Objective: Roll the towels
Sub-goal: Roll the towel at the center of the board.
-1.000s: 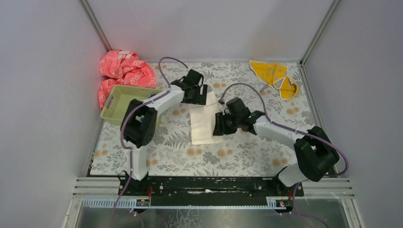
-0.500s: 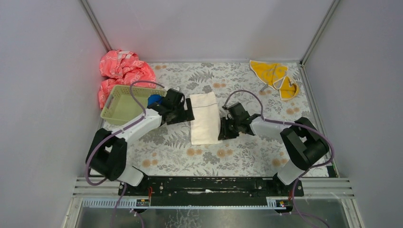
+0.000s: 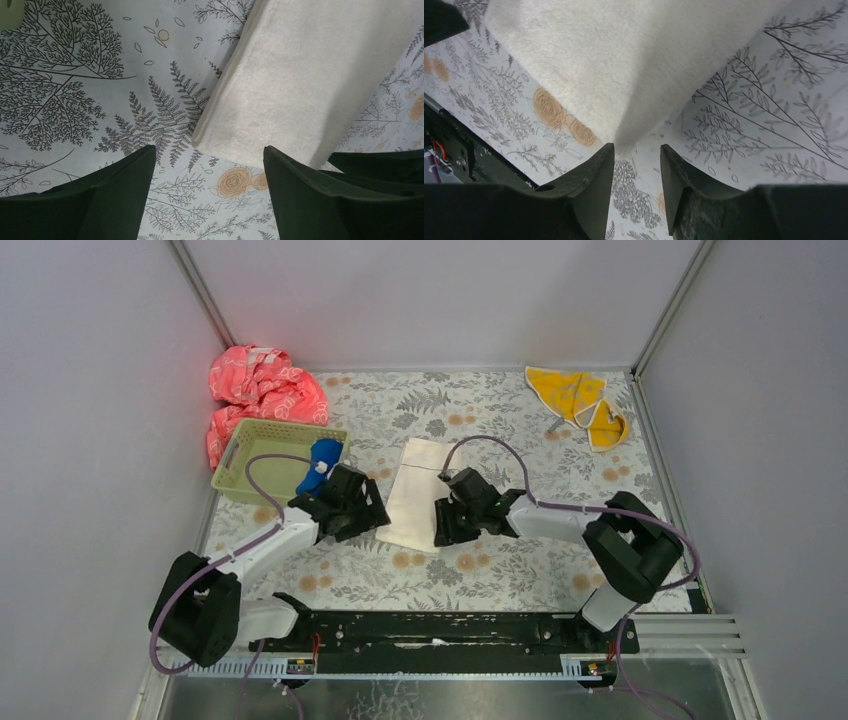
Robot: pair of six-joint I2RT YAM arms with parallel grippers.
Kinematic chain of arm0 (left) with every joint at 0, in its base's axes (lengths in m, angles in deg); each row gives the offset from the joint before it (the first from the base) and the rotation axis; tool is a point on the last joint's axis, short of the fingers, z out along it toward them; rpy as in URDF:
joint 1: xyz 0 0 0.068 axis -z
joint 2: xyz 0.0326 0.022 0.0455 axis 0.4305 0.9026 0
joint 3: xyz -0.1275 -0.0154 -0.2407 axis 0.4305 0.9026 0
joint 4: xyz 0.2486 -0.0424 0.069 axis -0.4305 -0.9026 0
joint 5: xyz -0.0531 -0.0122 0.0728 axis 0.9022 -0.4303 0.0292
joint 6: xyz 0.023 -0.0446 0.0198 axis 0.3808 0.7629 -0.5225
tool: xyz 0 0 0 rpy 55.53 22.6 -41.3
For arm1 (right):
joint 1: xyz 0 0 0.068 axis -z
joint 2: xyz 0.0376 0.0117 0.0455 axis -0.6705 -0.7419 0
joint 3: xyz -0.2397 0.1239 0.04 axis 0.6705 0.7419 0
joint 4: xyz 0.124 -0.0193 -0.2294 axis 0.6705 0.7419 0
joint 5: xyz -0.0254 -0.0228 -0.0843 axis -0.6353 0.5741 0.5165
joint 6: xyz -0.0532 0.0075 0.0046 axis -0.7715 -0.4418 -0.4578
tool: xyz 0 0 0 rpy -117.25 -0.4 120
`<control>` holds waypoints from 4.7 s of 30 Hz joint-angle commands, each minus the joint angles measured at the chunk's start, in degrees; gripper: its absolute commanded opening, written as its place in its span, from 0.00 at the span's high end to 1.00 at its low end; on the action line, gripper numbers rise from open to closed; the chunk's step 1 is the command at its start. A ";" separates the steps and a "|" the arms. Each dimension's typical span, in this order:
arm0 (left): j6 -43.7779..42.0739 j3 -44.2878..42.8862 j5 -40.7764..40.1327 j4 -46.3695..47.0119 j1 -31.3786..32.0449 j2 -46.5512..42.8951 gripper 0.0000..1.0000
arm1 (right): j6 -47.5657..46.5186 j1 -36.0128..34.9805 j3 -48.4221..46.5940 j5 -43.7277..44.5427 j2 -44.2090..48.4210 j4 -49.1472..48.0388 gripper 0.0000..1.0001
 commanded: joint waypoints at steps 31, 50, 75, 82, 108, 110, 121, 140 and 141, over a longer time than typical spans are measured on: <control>1.82 1.45 -6.55 2.76 3.77 12.11 0.41 | -32.48 -3.37 -7.38 -4.21 1.96 5.61 0.44; 1.56 1.36 -6.15 3.11 3.65 12.35 0.41 | -47.74 -9.35 -11.65 4.37 -10.08 15.84 0.45; 6.56 5.27 0.46 -0.61 -4.82 -5.56 0.25 | -23.75 -5.41 -14.43 -17.13 -11.79 4.68 1.00; 9.10 6.49 0.65 0.19 -3.14 -6.13 0.25 | -11.21 -1.31 -9.59 -24.38 -12.20 -4.40 1.00; 9.20 1.24 -1.75 5.45 -0.61 6.31 1.00 | -25.99 -5.31 -10.58 -10.94 -5.97 -0.83 0.63; 9.45 1.24 -1.41 5.08 -0.61 6.08 1.00 | -28.77 -7.43 -9.99 -6.65 -4.60 -1.78 0.59; 10.08 0.61 -1.41 3.56 -0.61 5.25 1.00 | -36.40 -14.10 -8.05 1.43 -6.00 -6.34 0.55; 8.66 0.71 3.87 4.65 -7.02 6.57 1.00 | -42.44 -19.89 -8.18 21.74 -12.12 -0.02 0.47; 8.53 0.79 3.84 4.53 -7.29 6.43 1.00 | -42.43 -20.01 -7.92 22.44 -12.04 0.02 0.49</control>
